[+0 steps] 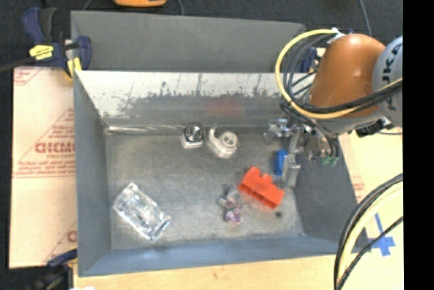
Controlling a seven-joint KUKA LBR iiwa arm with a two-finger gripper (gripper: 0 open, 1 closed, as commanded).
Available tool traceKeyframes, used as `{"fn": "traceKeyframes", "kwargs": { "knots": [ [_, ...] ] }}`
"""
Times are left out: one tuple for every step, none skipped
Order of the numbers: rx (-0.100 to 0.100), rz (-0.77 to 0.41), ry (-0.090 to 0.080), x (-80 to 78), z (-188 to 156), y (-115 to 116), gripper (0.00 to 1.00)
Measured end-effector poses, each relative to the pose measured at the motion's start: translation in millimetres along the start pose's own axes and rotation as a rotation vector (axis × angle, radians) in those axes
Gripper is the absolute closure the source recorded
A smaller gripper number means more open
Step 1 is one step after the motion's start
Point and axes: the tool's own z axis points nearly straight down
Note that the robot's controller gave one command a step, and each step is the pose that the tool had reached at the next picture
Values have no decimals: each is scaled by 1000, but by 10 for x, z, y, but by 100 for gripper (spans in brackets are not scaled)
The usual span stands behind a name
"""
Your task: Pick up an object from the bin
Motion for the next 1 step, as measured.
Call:
{"fn": "traceKeyframes", "kwargs": {
  "knots": [
    [-3, 204, -8, 552, 914, 176, 0]
  ]
}}
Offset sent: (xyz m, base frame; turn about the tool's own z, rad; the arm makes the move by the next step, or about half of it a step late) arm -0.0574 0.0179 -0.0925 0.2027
